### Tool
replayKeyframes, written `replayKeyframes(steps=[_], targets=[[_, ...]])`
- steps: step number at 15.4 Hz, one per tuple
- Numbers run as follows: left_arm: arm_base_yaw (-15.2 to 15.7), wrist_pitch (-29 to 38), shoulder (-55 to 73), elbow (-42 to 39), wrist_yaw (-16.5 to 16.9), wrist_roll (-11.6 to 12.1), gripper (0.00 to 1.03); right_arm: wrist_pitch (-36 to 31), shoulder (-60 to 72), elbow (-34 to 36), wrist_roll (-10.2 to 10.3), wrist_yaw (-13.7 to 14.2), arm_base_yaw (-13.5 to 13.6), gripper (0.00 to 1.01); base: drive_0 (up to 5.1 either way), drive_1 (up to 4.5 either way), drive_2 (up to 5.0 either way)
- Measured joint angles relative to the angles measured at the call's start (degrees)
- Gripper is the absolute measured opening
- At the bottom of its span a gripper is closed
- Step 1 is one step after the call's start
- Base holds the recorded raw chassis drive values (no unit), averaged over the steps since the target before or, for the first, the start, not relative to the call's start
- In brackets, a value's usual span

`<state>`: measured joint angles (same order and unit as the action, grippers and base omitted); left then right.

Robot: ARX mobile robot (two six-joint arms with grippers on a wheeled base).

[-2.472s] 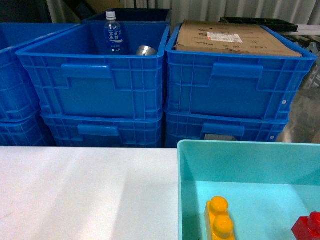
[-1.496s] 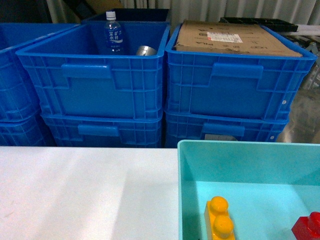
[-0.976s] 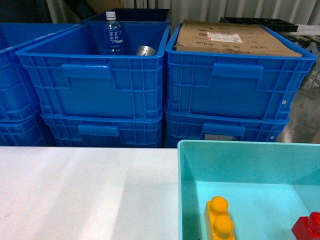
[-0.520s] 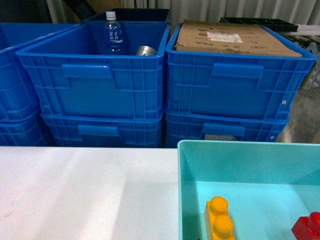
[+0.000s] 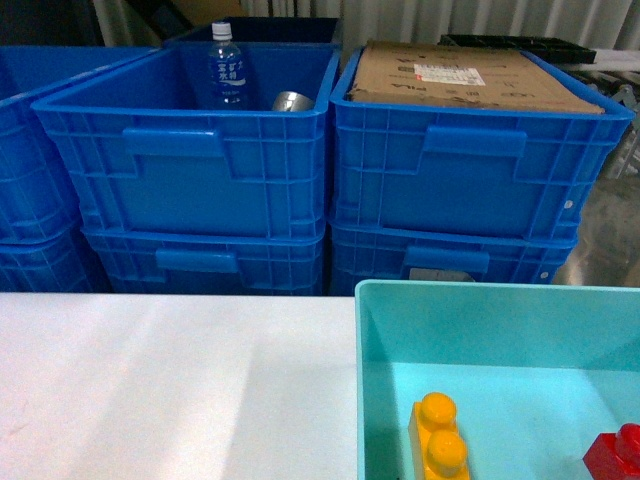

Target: Pick red block from blue box to shelf

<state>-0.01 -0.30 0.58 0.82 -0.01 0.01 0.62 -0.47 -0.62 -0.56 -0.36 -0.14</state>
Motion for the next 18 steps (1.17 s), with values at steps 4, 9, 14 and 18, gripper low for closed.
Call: replayKeyframes(steps=[4,9,14,18], targets=[[0.0,0.0,0.0,0.0,0.0,0.0,0.98,-4.5,8.9,-0.5,3.2,-4.3,-1.9,0.98,0.0,0.00,0.0],[0.0,0.0,0.0,0.0,0.0,0.0,0.98,-10.9,24.5,-6.8,3.6,-5.4,-0.6,0.98,0.0,0.00,0.0],[0.0,0.0,0.0,0.0,0.0,0.0,0.98,-14.5,46.1,-11.0,-0.8,0.2,3.7,0.98,0.0,0.00,0.0],[0.0,0.0,0.0,0.0,0.0,0.0,0.98,-15.7,68.7,-14.5,7.2,1.1,9.5,0.98,0.0,0.00,0.0]])
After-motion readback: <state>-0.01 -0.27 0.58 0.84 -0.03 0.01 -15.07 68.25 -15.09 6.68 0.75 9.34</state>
